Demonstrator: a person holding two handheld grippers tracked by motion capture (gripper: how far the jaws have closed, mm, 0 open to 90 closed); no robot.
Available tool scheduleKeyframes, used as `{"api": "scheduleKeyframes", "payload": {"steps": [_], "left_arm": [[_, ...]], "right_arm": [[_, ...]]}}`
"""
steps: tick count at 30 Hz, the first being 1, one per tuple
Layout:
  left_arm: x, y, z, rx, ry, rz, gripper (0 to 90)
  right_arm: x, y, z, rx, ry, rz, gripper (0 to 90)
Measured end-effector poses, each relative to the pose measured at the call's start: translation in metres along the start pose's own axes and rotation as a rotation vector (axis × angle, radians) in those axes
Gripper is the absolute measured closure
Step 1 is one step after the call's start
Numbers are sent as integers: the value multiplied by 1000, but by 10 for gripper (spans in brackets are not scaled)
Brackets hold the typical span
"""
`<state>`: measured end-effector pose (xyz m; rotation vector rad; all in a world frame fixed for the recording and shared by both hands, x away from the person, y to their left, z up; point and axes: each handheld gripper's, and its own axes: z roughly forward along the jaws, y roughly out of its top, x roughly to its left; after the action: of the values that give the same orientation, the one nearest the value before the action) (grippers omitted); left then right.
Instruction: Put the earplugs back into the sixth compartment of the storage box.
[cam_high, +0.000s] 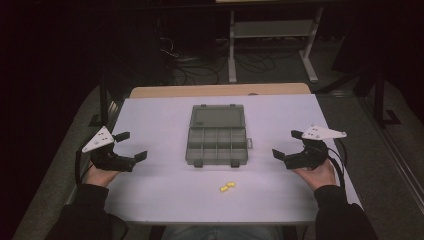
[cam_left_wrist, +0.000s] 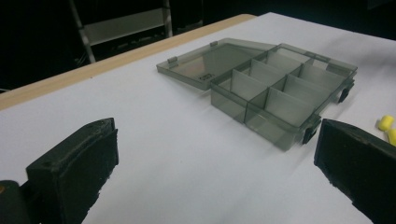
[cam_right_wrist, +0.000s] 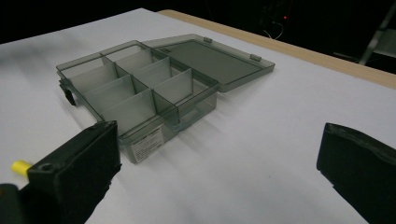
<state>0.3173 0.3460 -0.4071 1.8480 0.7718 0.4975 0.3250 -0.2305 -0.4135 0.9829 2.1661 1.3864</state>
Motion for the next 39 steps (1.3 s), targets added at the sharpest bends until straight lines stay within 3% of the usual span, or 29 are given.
{"api": "scheduleKeyframes", "payload": {"steps": [4,12,23,27,30,39], "left_arm": [[-2,-1,2,20,-5,11,0],[-3,-1,1,16,-8,3,0],[-11,5,1,18,-35,18,0],[-19,16,2,23,-66,51,0],[-29,26,5,44,-80,107,0],[-37,43,16,88,-119,146,0]], "right_arm": [[1,-1,3,24,2,-14,0],[-1,-2,3,39,-13,-12,0],[0,-2,1,31,-15,-10,0],[-1,-1,-2,20,-23,-11,0],[0,-1,-4,18,-26,-13,0],[-1,-1,-4,28,-33,-12,0]]}}
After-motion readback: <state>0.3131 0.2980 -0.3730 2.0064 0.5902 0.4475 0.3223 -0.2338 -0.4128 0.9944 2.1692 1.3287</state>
